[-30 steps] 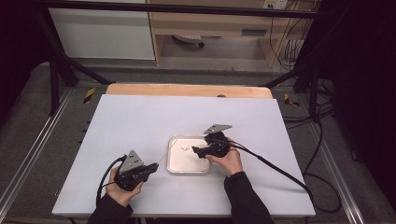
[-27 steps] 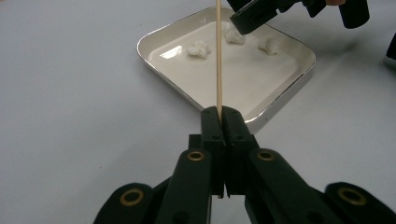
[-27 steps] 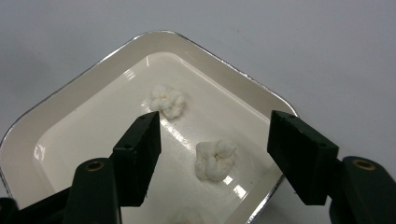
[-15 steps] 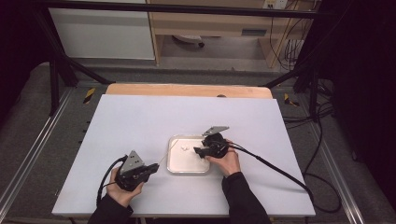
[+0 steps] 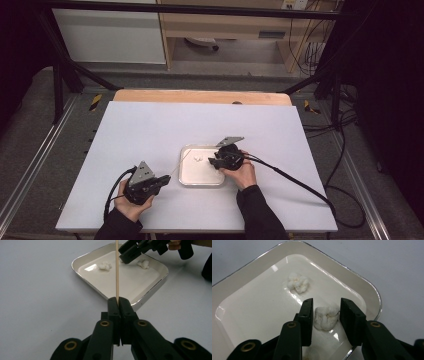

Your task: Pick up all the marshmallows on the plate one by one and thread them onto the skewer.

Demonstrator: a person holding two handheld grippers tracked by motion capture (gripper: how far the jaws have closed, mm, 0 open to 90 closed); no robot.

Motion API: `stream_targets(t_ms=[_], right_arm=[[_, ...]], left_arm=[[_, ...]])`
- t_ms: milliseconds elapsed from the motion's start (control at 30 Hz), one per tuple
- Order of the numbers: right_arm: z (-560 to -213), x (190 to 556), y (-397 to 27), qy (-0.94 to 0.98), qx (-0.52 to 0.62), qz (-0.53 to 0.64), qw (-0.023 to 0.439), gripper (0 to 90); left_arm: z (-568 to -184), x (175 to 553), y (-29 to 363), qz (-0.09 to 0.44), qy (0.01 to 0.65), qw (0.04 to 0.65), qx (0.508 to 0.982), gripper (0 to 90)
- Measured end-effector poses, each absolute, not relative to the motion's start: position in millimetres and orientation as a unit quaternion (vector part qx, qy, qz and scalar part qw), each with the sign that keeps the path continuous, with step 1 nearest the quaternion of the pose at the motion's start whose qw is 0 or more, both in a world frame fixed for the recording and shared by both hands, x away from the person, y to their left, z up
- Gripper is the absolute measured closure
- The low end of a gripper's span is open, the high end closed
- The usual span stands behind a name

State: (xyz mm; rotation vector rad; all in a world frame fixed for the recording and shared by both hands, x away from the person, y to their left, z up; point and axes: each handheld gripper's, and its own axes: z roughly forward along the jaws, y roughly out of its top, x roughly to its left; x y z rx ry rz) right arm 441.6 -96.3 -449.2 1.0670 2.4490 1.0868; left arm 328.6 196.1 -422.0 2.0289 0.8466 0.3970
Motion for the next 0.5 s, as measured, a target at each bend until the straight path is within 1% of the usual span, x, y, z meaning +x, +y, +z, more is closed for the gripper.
stream_targets(t_ms=[233,500], right_arm=[[-449.6,441.1,-96.9,0.839,0.371,0.377,0.128,70.0],[-443.6,439.3,-99.1,0.837,0.368,0.386,0.121,73.1]], left_arm=[[-421.9,328.1,195.9,0.162,0.34,0.44,0.815,88.9],[-421.6,327.5,195.5,0.163,0.339,0.441,0.815,88.9]])
